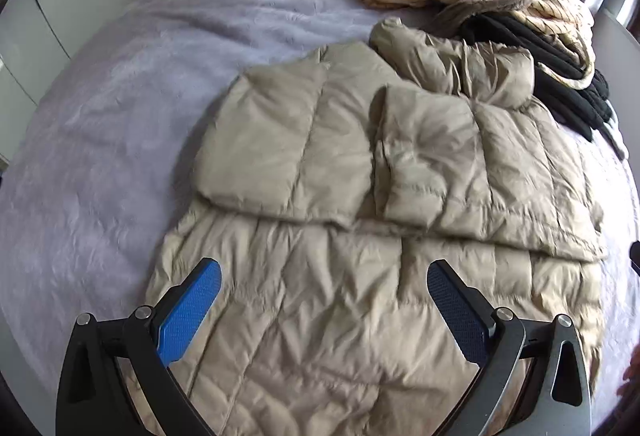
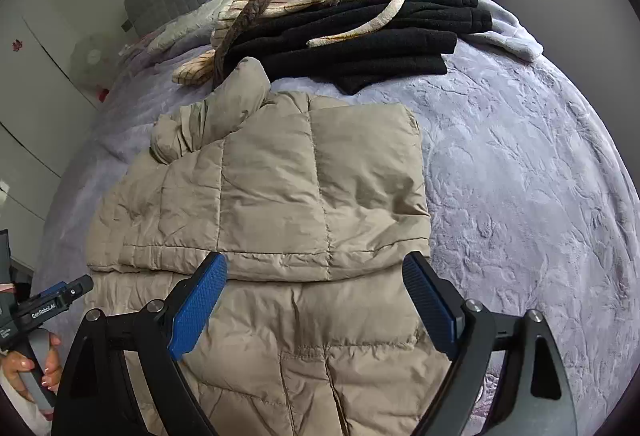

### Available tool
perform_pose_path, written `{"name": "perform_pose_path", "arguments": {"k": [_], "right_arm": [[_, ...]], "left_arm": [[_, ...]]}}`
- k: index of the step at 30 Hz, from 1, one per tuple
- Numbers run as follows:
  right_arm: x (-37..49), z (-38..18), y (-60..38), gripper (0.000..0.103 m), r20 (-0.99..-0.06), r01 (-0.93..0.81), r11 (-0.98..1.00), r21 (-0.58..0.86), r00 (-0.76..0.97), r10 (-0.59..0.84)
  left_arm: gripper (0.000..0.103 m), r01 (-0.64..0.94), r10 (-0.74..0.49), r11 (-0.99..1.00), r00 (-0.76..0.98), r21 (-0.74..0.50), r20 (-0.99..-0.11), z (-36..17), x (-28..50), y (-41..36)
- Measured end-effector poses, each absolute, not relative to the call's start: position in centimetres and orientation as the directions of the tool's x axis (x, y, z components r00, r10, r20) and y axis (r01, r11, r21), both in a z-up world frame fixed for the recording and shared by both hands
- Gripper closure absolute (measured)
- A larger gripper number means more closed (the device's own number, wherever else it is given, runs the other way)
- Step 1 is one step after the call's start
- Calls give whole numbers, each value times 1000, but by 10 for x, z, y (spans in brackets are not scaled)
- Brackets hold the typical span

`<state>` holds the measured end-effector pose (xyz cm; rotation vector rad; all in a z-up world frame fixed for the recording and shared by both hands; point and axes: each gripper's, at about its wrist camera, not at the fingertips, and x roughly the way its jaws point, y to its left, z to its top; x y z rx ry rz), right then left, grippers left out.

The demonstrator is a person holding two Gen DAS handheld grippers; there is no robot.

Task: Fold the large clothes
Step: 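Open both tools and lift them away from the folded jacket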

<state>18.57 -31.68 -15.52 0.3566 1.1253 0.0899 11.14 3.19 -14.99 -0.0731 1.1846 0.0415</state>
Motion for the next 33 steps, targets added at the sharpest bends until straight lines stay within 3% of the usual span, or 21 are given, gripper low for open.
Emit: {"name": "perform_pose_path", "arguments": {"k": [17, 33], "right_arm": [[129, -140, -318, 12, -902, 244, 883, 402, 269, 336], [15, -109, -230, 12, -886, 360, 813, 458, 255, 387]], "left_arm": [[0, -86, 5, 996, 315, -23, -949, -124, 36, 80], [0, -30, -18, 999, 254, -27, -967, -125, -53, 181]]}}
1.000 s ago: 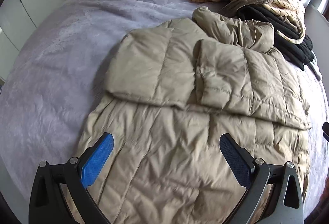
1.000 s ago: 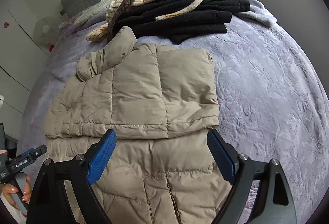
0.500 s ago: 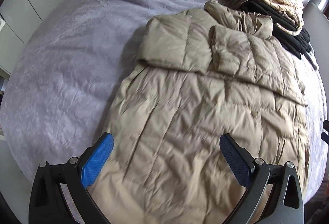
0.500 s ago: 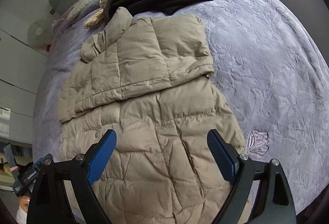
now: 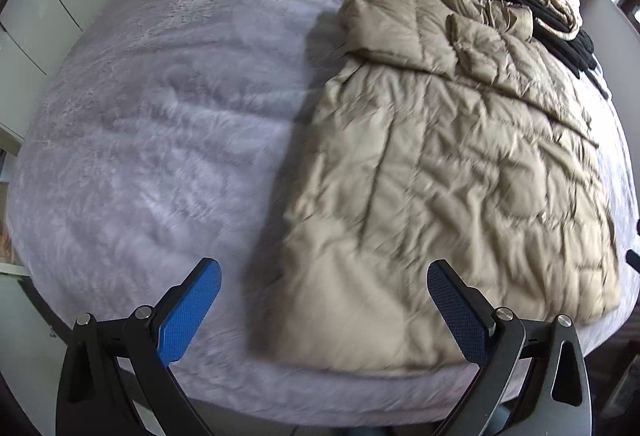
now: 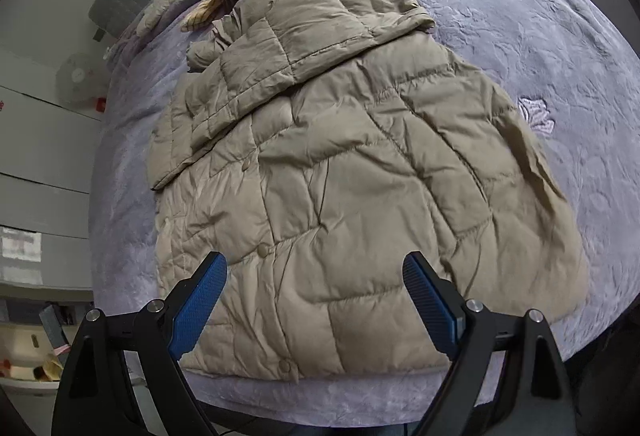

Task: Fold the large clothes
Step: 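Open both tools and lift them away from the folded jacket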

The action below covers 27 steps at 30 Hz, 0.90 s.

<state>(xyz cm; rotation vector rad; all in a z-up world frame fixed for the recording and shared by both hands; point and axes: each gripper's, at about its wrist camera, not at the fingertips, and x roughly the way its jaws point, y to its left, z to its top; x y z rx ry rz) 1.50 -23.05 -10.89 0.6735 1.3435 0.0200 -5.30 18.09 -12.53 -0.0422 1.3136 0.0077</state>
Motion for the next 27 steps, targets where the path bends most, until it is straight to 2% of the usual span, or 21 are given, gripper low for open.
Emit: {"name": "perform_pose_path", "arguments": {"k": [7, 15, 17, 27], "right_arm": [[-20, -98, -219, 11, -880, 394, 787, 474, 227, 417], [-49, -108, -235, 12, -842, 436, 725, 532, 189, 505], [-62, -112, -252, 12, -833, 465, 698, 544, 201, 515], [-89, -173, -314, 11, -799, 667, 509, 544, 227, 557]], "left_arm": [[0, -58, -71, 994, 238, -88, -969, -125, -91, 211], [0, -212, -186, 952, 163, -219, -969, -157, -128, 214], [0, -236, -253, 930, 151, -283, -956, -168, -134, 206], [0, -335, -393, 846, 135, -415, -910, -203, -121, 197]]}}
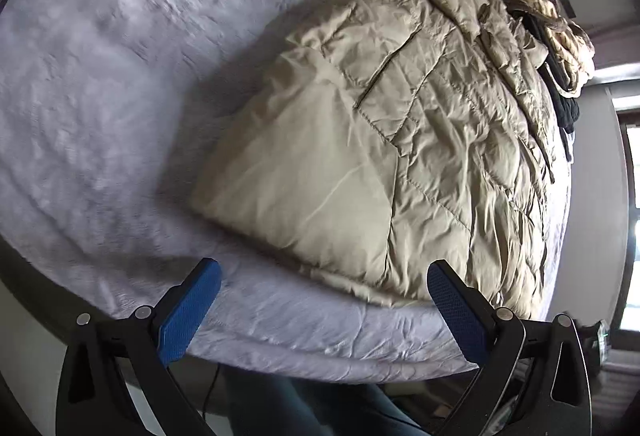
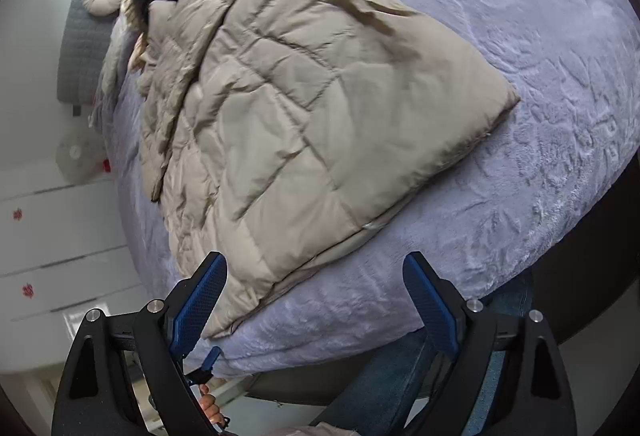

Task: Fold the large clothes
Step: 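Grasp the jacket hem with both tools and fold it toward the collar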

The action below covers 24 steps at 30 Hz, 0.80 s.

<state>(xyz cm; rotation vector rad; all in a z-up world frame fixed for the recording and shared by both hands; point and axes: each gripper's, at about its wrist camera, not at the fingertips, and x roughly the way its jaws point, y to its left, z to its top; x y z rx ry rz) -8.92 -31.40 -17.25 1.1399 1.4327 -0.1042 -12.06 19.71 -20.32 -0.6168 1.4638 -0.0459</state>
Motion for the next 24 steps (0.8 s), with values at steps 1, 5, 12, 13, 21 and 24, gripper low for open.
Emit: {"name": "perform_pose_path", "arguments": {"k": [1, 5, 12, 13, 21, 24], "right_arm": [[-89, -178, -316, 11, -807, 681, 506, 529, 218, 549], [-91, -191, -322, 11, -804, 709, 471, 524, 230, 548], [-90, -198, -347, 11, -778, 730, 382, 566, 321, 540], [-90, -201, -350, 11, -773, 736, 368, 568, 324, 545], [-87, -222, -360, 11, -698, 726, 322, 607, 294, 652], [-80, -227, -363, 11, -671, 711, 310, 631, 300, 678]], "left_arm": [[0, -333, -393, 850, 118, -409, -912, -208, -118, 196], [0, -315, -396, 857, 106, -408, -912, -217, -107, 182], [0, -341, -507, 772, 178, -536, -843, -215, -87, 168], [0, -353, -502, 772, 172, -529, -847, -218, -85, 166], [35, -414, -338, 828, 171, -379, -925, -218, -88, 155], [35, -416, -308, 838, 175, -353, -935, -213, -87, 149]]}}
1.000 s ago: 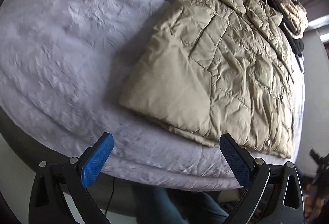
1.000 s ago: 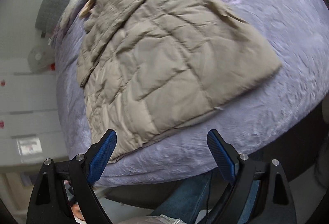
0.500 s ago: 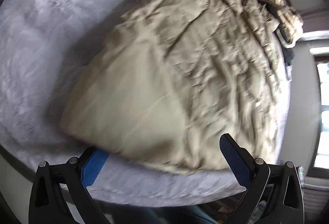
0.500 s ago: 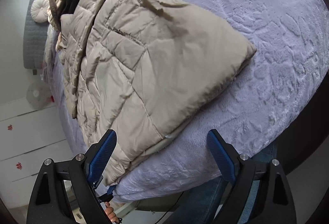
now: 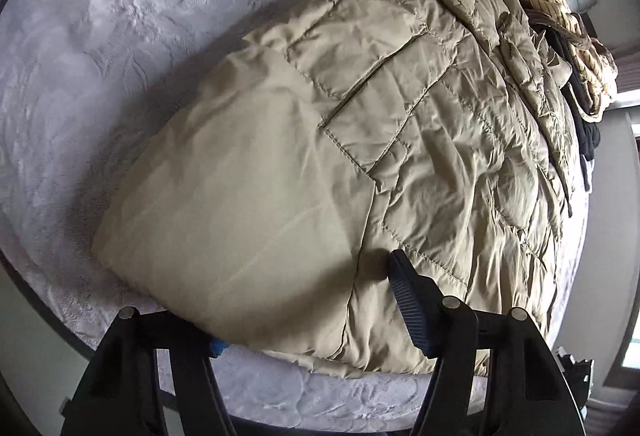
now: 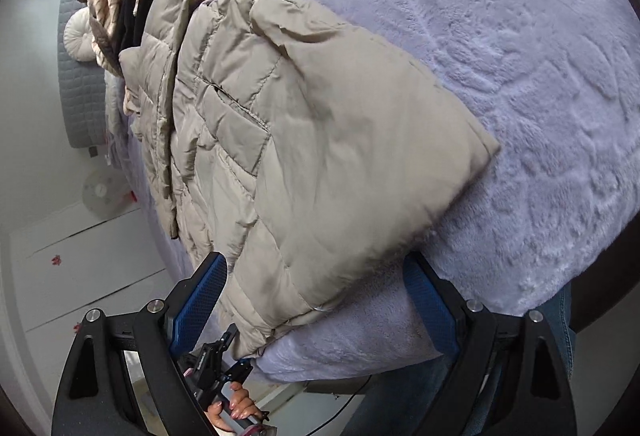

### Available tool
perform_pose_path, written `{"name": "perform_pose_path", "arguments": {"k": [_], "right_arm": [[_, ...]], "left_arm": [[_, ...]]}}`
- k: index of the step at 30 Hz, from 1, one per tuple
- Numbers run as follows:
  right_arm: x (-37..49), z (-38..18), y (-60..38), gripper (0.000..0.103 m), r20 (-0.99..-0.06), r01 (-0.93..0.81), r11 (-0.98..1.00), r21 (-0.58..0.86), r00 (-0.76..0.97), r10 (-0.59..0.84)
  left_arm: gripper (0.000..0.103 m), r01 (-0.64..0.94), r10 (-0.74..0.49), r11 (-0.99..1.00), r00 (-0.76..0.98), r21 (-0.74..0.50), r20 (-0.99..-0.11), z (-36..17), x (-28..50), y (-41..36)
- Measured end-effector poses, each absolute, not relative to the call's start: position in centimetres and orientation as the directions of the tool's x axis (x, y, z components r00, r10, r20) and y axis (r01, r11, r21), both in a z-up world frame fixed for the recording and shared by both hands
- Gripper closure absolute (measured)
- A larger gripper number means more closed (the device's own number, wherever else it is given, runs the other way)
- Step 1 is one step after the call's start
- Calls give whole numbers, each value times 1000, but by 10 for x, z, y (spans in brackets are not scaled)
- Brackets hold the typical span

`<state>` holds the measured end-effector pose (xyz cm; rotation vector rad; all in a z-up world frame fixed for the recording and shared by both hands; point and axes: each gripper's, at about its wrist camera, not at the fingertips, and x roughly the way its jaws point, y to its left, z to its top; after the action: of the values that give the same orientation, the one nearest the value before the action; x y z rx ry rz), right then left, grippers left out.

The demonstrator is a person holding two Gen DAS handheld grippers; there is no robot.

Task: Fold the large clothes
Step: 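Grasp the jacket hem with both tools and fold it toward the collar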

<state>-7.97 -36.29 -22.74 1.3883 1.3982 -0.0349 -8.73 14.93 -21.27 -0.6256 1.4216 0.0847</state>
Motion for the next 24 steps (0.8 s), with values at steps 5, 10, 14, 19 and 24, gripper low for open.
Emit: {"name": "perform_pose_path", "arguments": {"k": [5, 10, 14, 19, 24], "right_arm": [[-72, -235, -361, 12, -646, 727, 241, 643, 345, 681], [-69, -231, -355, 91, -717, 792, 234, 564, 330, 614], [-64, -209, -352, 93, -750, 775, 258, 577, 377, 544], [-32, -163, -350, 93, -752, 698, 350, 624, 416, 511], [44, -106, -356, 94, -778, 548, 553, 628, 411, 475]], "left_arm": [[35, -402, -333, 837, 165, -371, -929, -215, -85, 152], [84, -324, -387, 848, 164, -420, -907, -213, -76, 165], [88, -260, -462, 830, 173, -493, -870, -191, -61, 177], [88, -141, -497, 832, 237, -536, -835, -141, -16, 179], [88, -108, -496, 811, 396, -575, -773, -91, 56, 173]]}}
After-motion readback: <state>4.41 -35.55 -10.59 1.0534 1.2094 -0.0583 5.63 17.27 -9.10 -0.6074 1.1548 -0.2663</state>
